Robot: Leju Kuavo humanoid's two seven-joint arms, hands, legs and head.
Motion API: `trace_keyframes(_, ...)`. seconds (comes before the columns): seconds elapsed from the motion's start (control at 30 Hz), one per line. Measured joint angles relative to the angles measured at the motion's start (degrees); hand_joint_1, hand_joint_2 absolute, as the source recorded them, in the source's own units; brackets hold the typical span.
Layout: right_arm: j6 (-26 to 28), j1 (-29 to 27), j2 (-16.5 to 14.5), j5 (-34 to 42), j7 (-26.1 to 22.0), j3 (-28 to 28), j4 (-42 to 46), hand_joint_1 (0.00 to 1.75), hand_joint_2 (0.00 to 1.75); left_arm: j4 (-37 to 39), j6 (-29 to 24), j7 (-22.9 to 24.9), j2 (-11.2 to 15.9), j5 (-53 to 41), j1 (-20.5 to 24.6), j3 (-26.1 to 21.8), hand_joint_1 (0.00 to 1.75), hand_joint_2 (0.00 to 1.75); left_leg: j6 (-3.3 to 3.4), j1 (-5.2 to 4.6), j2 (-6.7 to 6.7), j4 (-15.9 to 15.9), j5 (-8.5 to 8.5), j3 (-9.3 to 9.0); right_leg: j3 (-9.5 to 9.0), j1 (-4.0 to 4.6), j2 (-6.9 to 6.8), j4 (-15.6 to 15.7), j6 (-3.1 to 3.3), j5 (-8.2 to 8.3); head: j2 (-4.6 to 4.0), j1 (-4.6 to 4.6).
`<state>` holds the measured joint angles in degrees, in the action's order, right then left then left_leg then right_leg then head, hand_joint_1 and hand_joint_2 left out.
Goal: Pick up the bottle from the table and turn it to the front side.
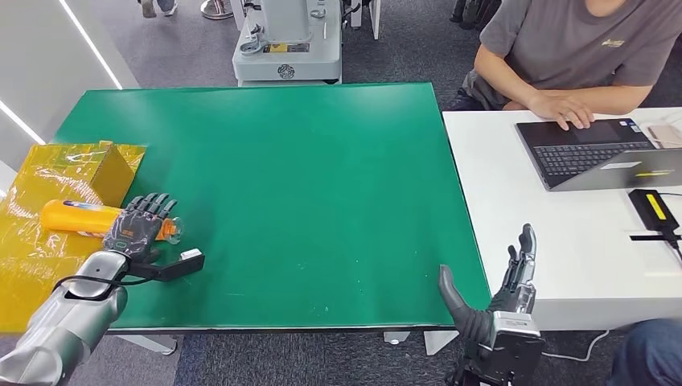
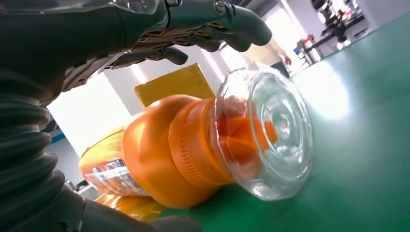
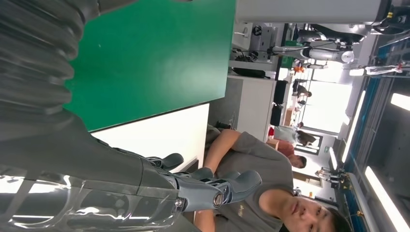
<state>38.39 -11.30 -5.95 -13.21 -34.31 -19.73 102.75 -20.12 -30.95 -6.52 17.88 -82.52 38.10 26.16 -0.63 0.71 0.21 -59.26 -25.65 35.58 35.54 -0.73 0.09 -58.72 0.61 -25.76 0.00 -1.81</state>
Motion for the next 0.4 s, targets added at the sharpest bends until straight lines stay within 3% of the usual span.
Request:
trace_keyframes(0.17, 0.2, -0.1, 0.0, 0.0, -0.1, 0.0, 0.0, 0.0, 1.75, -1.9, -5.0, -1.9, -0.4, 1.8, -0.8, -2.8, 0.0, 1.75, 0.0, 0.0, 0.0, 0.0, 0.0, 0.0, 0.01, 0.0, 0.0, 0.0, 0.0, 0.0, 0.0, 0.0)
trace_keyframes(0.4, 0.2, -0.5, -0.1, 0.0, 0.0, -0.1, -0.3, 0.0, 1.75, -22.4, -9.2, -15.0, -4.1, 8.0, -7.0, -17.3, 0.0, 1.75, -0.04, -0.03, 0.04, 0.0, -0.05, -0.01, 0.03, -0.02, 0.05, 0.0, 0.0, -0.01, 0.0, 0.01)
